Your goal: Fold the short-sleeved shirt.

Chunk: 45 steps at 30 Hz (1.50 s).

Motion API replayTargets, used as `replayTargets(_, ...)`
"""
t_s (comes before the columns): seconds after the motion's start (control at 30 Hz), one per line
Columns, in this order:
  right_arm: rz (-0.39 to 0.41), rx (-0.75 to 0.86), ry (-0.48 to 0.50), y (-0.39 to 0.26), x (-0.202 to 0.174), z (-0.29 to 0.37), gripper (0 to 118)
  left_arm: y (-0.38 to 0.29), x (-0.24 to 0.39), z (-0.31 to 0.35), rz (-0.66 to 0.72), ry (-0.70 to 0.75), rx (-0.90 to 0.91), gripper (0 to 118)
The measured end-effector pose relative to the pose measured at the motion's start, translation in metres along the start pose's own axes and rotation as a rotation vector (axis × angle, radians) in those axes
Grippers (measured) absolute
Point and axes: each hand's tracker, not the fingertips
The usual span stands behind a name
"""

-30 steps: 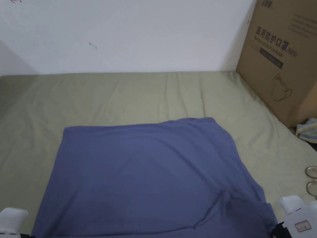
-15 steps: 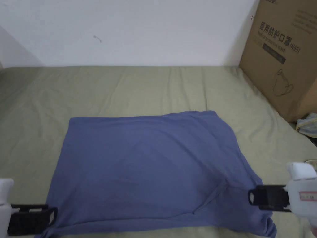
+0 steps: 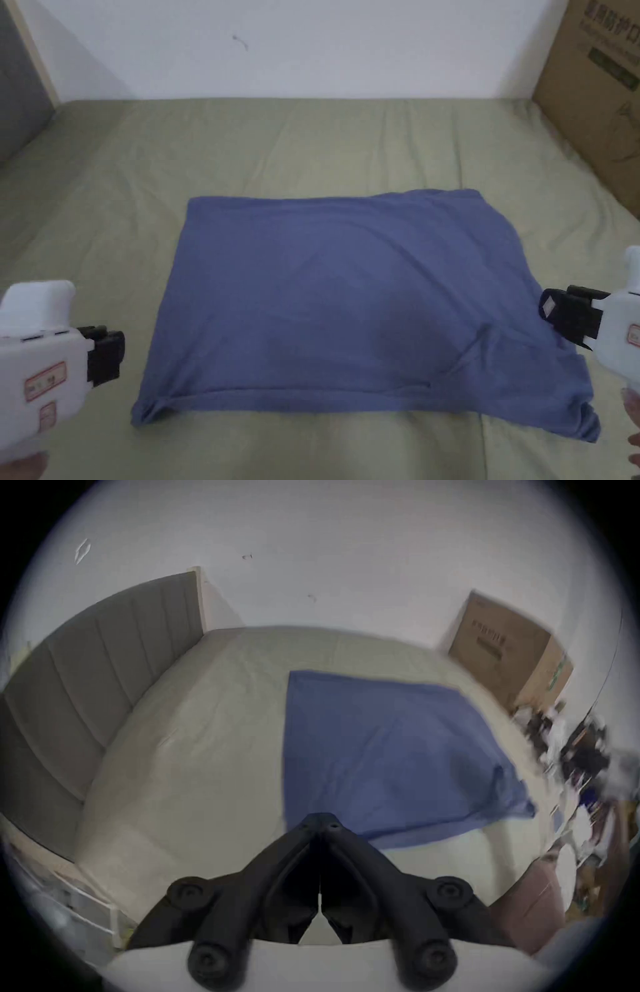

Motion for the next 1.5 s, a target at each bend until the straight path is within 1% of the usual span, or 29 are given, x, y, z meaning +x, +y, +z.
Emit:
replayTargets(0.03, 0.01, -0.012, -0.001, 0.003, 0.0, -0.003, 0, 0.0, -0.002, -0.009, -0.033, 0.024, -0.067, 0)
replayTargets(0.07, 0.012, -0.027, 0.009, 0.001, 0.001, -0.006, 0, -0.003, -0.006, -0.022, -0.038, 0.002, -0.133, 5)
replayTargets(0.1, 0.008, -0.041, 0.015, -0.002, 0.002, -0.008, 0, -0.005, -0.01, -0.031, -0.022, -0.019, -0.177, 32)
replayTargets(0.13, 0.003, -0.051, 0.014, -0.006, 0.003, -0.01, 0, -0.006, -0.015, -0.042, 0.008, -0.04, -0.197, 70)
replayTargets(0.17, -0.003, -0.065, 0.014, -0.005, 0.005, -0.013, 0, -0.01, -0.019, -0.053, 0.04, -0.073, -0.2, 104)
replayTargets(0.23, -0.014, -0.092, 0.018, -0.014, 0.009, -0.017, 0, -0.019, -0.022, -0.074, 0.073, -0.092, -0.254, 116)
replayTargets(0.27, -0.019, -0.106, 0.021, -0.018, 0.011, -0.019, 0, -0.02, -0.023, -0.083, 0.064, -0.087, -0.26, 118)
replayTargets(0.43, -0.016, -0.163, 0.004, -0.024, 0.021, -0.027, 0, -0.033, -0.023, -0.129, 0.005, 0.019, -0.353, 117)
replayTargets(0.47, -0.022, -0.169, 0.0, -0.025, 0.025, -0.028, 0, -0.034, -0.024, -0.134, 0.013, 0.003, -0.343, 114)
replayTargets(0.5, -0.032, -0.175, -0.002, -0.027, 0.028, -0.029, 0, -0.034, -0.025, -0.135, 0.009, -0.02, -0.345, 91)
replayTargets(0.53, -0.045, -0.184, -0.003, -0.028, 0.032, -0.031, 0, -0.035, -0.024, -0.135, 0.014, -0.086, -0.372, 54)
replayTargets(0.57, -0.053, -0.19, -0.004, -0.027, 0.035, -0.032, 0, -0.037, -0.021, -0.135, 0.017, -0.117, -0.383, 28)
replayTargets(0.63, -0.055, -0.196, -0.015, -0.03, 0.042, -0.033, 0, -0.037, -0.014, -0.126, -0.029, -0.087, -0.324, 16)
replayTargets(0.67, -0.052, -0.203, -0.023, -0.032, 0.046, -0.034, 0, -0.035, -0.013, -0.122, -0.025, -0.104, -0.316, 11)
replayTargets(0.8, -0.007, -0.263, -0.052, -0.036, 0.07, -0.038, 0, -0.025, -0.01, -0.101, 0.027, -0.128, -0.241, 8)
replayTargets(0.83, 0.013, -0.283, -0.028, -0.037, 0.082, -0.043, 2, -0.021, -0.01, -0.096, 0.037, -0.139, -0.231, 8)
replayTargets(0.87, 0.036, -0.31, -0.01, -0.039, 0.09, -0.046, 22, -0.018, -0.01, -0.091, 0.046, -0.162, -0.224, 8)
replayTargets(0.9, 0.038, -0.323, -0.021, -0.041, 0.096, -0.049, 67, -0.016, -0.01, -0.088, 0.06, -0.187, -0.218, 8)
replayTargets(0.93, 0.037, -0.361, -0.067, -0.042, 0.102, -0.056, 99, -0.014, -0.012, -0.085, 0.076, -0.198, -0.21, 8)
replayTargets(0.97, 0.045, -0.401, -0.097, -0.044, 0.105, -0.061, 109, -0.013, -0.012, -0.082, 0.083, -0.2, -0.207, 8)
replayTargets(1.1, 0.072, -0.487, -0.133, -0.054, 0.123, -0.089, 109, -0.01, -0.015, -0.079, 0.095, -0.182, -0.197, 8)
replayTargets(1.2, 0.139, -0.55, -0.152, -0.063, 0.127, -0.105, 107, -0.011, -0.018, -0.083, 0.117, -0.159, -0.22, 8)
replayTargets(1.23, 0.152, -0.539, -0.149, -0.066, 0.123, -0.104, 105, -0.011, -0.018, -0.084, 0.12, -0.146, -0.23, 8)
replayTargets(1.27, 0.158, -0.521, -0.13, -0.067, 0.121, -0.101, 99, -0.012, -0.018, -0.086, 0.118, -0.133, -0.244, 8)
replayTargets(1.3, 0.155, -0.512, -0.102, -0.066, 0.121, -0.1, 67, -0.013, -0.017, -0.087, 0.115, -0.122, -0.254, 8)
replayTargets(1.33, 0.122, -0.515, -0.056, -0.065, 0.121, -0.1, 36, -0.015, -0.016, -0.09, 0.111, -0.117, -0.264, 8)
replayTargets(1.37, 0.102, -0.511, -0.045, -0.064, 0.118, -0.096, 18, -0.016, -0.016, -0.092, 0.114, -0.111, -0.277, 8)
replayTargets(1.43, 0.132, -0.514, -0.068, -0.062, 0.115, -0.095, 9, -0.017, -0.015, -0.096, 0.118, -0.103, -0.292, 8)
replayTargets(1.5, 0.138, -0.504, -0.063, -0.059, 0.116, -0.09, 7, -0.019, -0.015, -0.098, 0.122, -0.1, -0.296, 8)
